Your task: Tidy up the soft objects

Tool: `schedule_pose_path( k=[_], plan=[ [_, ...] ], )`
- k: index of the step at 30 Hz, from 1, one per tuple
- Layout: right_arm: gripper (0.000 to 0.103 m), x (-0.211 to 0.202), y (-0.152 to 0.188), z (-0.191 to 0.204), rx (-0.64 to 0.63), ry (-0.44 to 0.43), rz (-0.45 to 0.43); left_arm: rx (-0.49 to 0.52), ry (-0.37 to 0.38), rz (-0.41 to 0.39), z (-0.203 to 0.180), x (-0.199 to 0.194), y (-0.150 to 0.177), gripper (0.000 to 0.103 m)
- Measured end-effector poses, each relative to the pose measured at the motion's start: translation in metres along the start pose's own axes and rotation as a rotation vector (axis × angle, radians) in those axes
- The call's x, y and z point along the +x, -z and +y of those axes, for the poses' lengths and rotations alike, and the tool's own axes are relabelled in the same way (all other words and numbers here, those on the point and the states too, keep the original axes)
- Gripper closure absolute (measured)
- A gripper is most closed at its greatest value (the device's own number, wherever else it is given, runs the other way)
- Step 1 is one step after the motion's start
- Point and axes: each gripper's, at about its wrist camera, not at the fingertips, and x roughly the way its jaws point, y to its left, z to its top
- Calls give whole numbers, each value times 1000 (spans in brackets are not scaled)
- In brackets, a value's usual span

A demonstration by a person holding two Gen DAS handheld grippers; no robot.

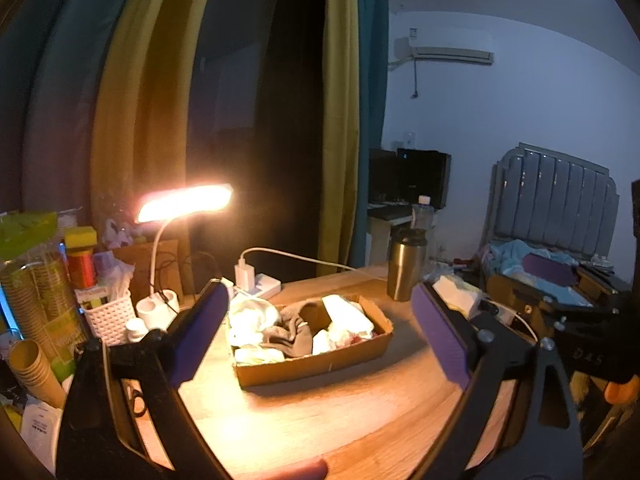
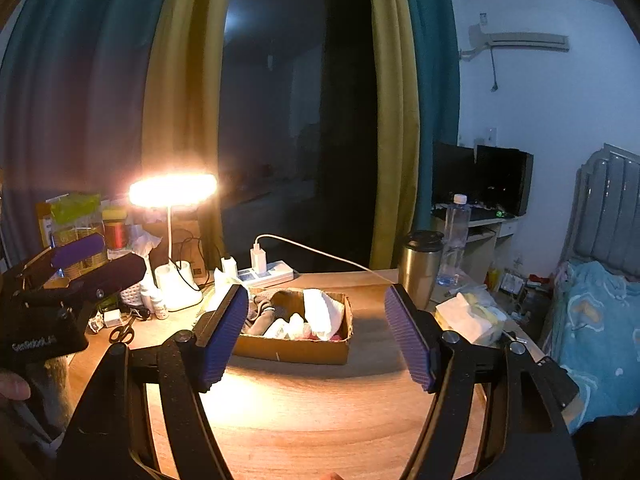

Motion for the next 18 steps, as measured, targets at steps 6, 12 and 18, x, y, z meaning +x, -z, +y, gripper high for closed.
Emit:
schedule_pose_path(
  k=[6,12,18],
  plan=[
    [29,-15,-3,0,-1,13,-22,14,5,-8,-6,-9,-4,9],
    [29,-23,-5,-2,3,24,-38,16,3,-23,-8,-15,-5,9],
    [29,-24,-5,-2,7,20,-38,14,-7,-20,-6,-14,-6,9]
  ],
)
